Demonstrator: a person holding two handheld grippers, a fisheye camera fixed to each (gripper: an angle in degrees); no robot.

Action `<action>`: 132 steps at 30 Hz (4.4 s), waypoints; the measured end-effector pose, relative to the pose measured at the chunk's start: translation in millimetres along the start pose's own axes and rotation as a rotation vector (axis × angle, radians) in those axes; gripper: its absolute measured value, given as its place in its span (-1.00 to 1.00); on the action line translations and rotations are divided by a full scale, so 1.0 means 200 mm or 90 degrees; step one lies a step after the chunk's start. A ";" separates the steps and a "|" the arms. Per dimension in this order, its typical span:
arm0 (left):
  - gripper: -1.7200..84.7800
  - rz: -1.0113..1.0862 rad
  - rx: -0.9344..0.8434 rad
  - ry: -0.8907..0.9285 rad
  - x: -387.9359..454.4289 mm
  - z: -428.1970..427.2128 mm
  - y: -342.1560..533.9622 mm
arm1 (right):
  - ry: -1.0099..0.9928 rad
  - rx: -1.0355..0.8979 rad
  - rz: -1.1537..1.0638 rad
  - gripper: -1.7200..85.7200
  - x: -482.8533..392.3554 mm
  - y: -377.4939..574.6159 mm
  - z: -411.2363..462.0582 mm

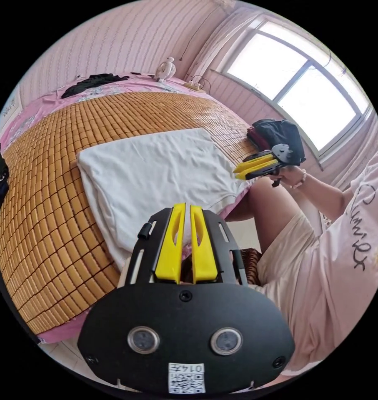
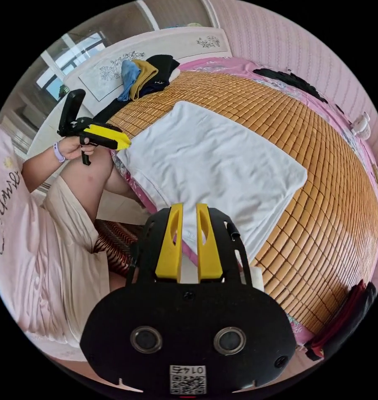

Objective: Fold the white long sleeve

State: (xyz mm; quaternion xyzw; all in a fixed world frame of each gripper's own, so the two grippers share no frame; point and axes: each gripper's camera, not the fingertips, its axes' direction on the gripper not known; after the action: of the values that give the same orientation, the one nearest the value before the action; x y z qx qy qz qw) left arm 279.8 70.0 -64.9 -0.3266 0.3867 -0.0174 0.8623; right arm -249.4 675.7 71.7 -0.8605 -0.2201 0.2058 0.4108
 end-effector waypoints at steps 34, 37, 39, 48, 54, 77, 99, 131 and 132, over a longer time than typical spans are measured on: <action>-0.98 0.224 -0.060 -0.087 0.78 0.52 -0.06 | 0.151 -0.369 -0.168 -0.97 0.01 -1.86 0.62; -0.98 0.232 -0.065 -0.092 0.83 0.52 -0.06 | 0.155 -0.353 -0.159 -0.97 0.02 -1.95 0.57; -0.98 0.234 -0.065 -0.092 0.85 0.52 -0.06 | 0.182 -0.366 -0.134 -0.97 0.07 -1.96 0.64; -0.97 0.297 0.045 -0.137 1.07 0.43 -0.02 | 0.141 -0.151 -0.009 -0.98 0.18 -1.50 0.29; -0.79 0.270 0.160 -0.069 1.21 0.30 -0.04 | 0.052 -0.076 0.223 -0.81 0.29 -0.52 -0.02; -0.57 0.440 -0.064 -0.088 2.26 1.13 -0.50 | -0.077 -0.118 0.421 -0.80 0.61 0.73 0.19; -0.68 0.866 -0.277 -0.388 2.95 1.39 -0.35 | -0.300 -0.044 0.366 -0.92 0.75 1.30 0.32; -0.94 0.265 0.229 -0.046 1.65 0.15 -0.33 | -0.084 0.357 0.407 -0.94 1.17 1.14 -0.30; -0.94 0.246 0.230 -0.042 1.59 0.13 -0.32 | -0.086 0.331 0.378 -0.93 1.13 0.99 -0.28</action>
State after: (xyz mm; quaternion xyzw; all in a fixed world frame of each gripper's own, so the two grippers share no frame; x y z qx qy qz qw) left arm 534.6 -55.7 -223.8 -0.0879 0.4039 0.0894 0.9062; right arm 7.6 652.5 -92.9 -0.7383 0.0712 0.4210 0.5221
